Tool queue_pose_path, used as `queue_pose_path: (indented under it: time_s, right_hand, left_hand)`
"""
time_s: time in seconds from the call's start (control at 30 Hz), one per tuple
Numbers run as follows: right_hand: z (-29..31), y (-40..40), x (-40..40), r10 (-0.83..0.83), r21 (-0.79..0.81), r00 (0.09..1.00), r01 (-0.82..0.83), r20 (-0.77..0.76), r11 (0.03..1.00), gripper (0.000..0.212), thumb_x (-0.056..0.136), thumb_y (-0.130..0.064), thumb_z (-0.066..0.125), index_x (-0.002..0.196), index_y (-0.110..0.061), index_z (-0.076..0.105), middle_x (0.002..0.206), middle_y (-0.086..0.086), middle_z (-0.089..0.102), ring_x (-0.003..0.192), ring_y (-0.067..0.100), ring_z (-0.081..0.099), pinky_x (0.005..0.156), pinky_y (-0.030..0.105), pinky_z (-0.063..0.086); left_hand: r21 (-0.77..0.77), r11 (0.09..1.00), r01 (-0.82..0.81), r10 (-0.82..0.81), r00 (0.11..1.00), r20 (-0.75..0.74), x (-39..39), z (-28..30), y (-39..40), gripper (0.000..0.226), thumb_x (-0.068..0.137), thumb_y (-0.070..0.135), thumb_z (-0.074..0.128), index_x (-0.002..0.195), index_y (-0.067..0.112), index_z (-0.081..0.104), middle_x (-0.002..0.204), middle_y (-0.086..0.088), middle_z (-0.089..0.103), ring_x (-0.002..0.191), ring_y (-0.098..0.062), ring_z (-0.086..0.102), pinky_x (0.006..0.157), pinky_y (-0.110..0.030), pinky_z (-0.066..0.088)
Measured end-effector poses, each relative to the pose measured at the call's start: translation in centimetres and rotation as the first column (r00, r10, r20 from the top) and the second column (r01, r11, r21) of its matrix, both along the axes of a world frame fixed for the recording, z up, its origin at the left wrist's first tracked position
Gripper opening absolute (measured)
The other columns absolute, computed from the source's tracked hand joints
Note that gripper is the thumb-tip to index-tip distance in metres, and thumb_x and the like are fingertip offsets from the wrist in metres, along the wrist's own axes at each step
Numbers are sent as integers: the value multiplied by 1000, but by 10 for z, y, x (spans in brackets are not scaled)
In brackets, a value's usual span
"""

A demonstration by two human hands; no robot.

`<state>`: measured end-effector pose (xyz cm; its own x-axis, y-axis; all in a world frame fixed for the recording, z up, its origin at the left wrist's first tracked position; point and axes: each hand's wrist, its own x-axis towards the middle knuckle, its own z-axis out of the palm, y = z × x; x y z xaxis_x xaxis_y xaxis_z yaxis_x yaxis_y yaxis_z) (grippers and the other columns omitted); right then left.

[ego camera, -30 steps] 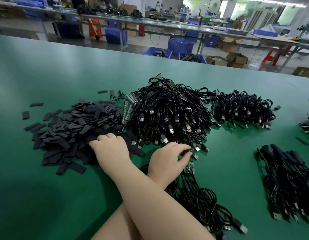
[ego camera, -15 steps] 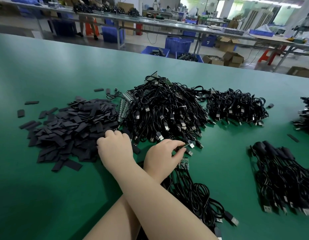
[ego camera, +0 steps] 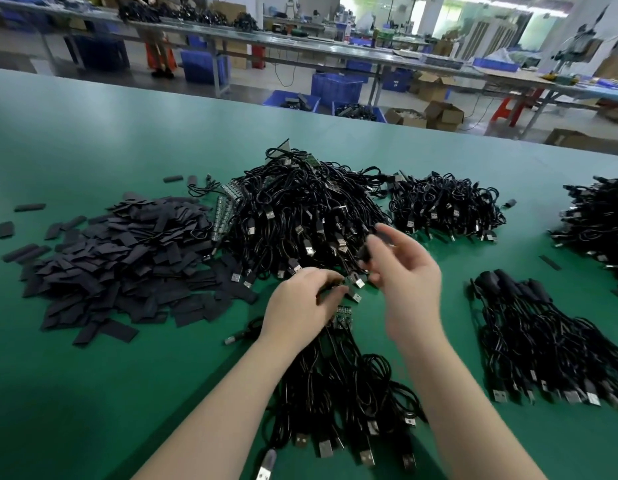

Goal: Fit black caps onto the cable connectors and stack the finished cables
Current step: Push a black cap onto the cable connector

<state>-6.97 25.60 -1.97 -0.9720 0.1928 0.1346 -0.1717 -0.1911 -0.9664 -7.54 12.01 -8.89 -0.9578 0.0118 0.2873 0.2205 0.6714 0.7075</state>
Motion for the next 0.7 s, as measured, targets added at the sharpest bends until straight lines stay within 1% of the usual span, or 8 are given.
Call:
queue_pose_path:
  time_s: [0.07,0.2,0.33,0.43,0.5,0.57,0.63,0.7]
  right_hand:
    - [-8,20,-2,-56,-45,997,58,44,997,18,90,-10,70,103,-23,72,70,-7,70,67,9,66,59,17,50]
    - [-30,23,-5,-37,-93,993,47,110,995,17,90,-6,70,102,-18,70,73,-1,72,66,14,68,60,20,53]
    - [-48,19,0,43,34,988,-49,147,998,16,89,-11,72,102,-20,72,75,2,74,70,15,72,61,22,55]
    - [-54,23,3,49,60,986,-60,161,996,15,88,-10,73,100,-19,73,77,6,74,73,19,74,61,23,56]
    - [-55,26,3,48,9,982,-50,182,999,14,88,-9,73,100,-17,73,81,11,75,75,21,74,60,22,55]
    - [-56,26,4,60,-32,978,-54,201,998,14,88,-9,72,100,-16,71,84,12,76,77,20,75,59,21,54]
    - [-57,25,6,72,-58,975,-61,212,996,14,88,-8,72,100,-15,70,83,10,76,75,19,75,59,22,55]
    - [-58,25,8,82,-71,974,-68,212,995,14,88,-8,72,101,-13,70,81,9,76,75,18,74,61,23,56]
  left_hand:
    - [78,996,-31,33,999,-36,2,6,1,23,93,40,60,113,33,68,110,19,64,85,8,55,75,-13,46]
    - [182,978,-102,116,991,-66,4,6,-1,19,92,35,62,111,37,67,104,22,65,96,4,59,80,-22,53]
    - [191,979,-74,84,995,-45,8,2,-3,24,90,38,63,112,47,61,98,34,55,98,9,56,78,-14,48]
    - [230,973,-1,11,999,-40,9,3,-4,35,83,48,65,116,53,58,101,29,57,89,7,57,77,-14,48]
    - [220,974,53,-49,999,-24,11,5,-4,39,75,56,65,113,59,58,99,26,59,82,1,57,75,-17,51]
    - [170,981,94,-93,996,-16,12,4,-4,36,73,55,68,109,57,60,97,26,61,78,-5,57,73,-25,53]
    - [137,986,95,-94,995,-11,13,3,-4,33,76,51,70,108,51,65,95,25,63,78,-5,58,72,-29,53]
    - [124,988,94,-93,996,-15,13,1,-3,28,78,48,71,107,47,68,94,23,64,80,-1,59,72,-26,53]
